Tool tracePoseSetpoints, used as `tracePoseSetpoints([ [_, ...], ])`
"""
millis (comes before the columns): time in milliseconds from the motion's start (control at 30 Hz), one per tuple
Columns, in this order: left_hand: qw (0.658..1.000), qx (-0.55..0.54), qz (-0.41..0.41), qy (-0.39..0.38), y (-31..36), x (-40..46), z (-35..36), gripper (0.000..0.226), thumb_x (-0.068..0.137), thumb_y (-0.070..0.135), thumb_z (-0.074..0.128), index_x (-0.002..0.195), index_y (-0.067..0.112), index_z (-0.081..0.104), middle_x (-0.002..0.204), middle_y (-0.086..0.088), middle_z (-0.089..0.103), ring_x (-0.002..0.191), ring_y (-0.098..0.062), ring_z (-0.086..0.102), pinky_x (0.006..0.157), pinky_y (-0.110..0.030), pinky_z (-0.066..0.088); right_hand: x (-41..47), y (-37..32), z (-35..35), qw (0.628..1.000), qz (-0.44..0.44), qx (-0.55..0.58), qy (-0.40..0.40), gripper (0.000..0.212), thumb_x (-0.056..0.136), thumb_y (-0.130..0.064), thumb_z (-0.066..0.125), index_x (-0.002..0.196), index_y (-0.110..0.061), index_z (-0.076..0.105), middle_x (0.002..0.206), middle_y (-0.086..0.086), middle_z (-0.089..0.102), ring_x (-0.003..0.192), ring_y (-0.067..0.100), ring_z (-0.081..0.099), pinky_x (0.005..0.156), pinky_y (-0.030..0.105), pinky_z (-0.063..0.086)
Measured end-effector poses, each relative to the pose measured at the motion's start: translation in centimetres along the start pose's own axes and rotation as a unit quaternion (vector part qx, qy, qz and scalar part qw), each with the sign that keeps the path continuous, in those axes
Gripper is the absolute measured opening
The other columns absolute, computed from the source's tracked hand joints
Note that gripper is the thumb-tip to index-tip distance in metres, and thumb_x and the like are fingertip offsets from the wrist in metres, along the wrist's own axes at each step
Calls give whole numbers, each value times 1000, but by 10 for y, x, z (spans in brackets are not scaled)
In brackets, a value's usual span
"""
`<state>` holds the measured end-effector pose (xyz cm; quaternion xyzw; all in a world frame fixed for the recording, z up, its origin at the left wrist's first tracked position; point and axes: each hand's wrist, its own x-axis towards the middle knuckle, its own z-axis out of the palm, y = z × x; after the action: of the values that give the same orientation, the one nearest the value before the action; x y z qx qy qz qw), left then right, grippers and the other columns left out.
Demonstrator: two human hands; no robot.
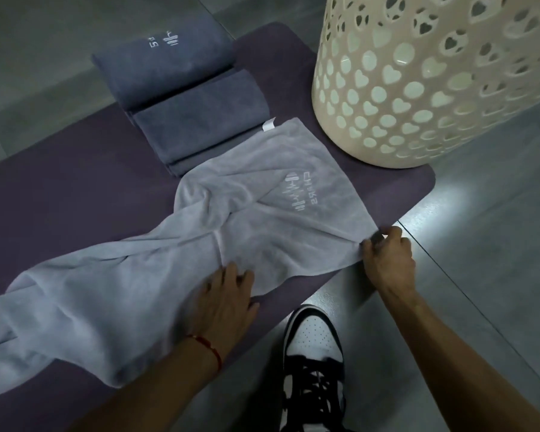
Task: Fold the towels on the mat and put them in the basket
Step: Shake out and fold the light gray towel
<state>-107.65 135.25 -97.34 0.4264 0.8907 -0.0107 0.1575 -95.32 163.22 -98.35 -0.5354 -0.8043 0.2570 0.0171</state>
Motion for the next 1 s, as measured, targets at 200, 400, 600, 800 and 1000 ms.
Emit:
tracePoseSetpoints([
  [200,997,-54,11,-51,-2,-12,-4,57,67,-9,71,117,13,56,107,-11,49,69,-29,58,57,-39,55,13,1,-29,989,17,148,25,25,88,-8,58,113,-13,62,99,3,66,91,24,62,87,36,52],
  [400,982,-148,91,-80,42,-21,-14,26,89,8,43,106,27,39,109,-1,41,90,-31,58,75,-48,51,39,13,-56,992,21,123,33,31,95,-14,57,125,-7,57,115,15,66,104,33,62,91,38,48],
  [600,970,-199,36,-137,40,-43,-35,49,81,37,25,125,32,45,123,1,48,107,-26,58,93,-39,48,0,-9,-53,989,-86,-104,-67,47,91,-21,59,135,-10,48,135,23,48,120,46,47,99,52,44],
  [800,982,-97,6,-164,-49,-108,-112,41,99,19,41,138,26,48,137,2,46,120,-19,51,101,-25,39,-64,-94,-83,926,-282,-195,-156,48,91,-25,60,139,-24,50,148,10,41,135,34,41,107,45,41],
  [1000,971,30,-109,-210,-156,-209,-225,42,93,28,54,135,26,52,142,-3,52,125,-24,53,100,-28,41,-141,-248,-171,803,-453,-242,-303,29,95,-31,64,125,-29,62,122,-4,65,102,13,64,93,25,46],
])
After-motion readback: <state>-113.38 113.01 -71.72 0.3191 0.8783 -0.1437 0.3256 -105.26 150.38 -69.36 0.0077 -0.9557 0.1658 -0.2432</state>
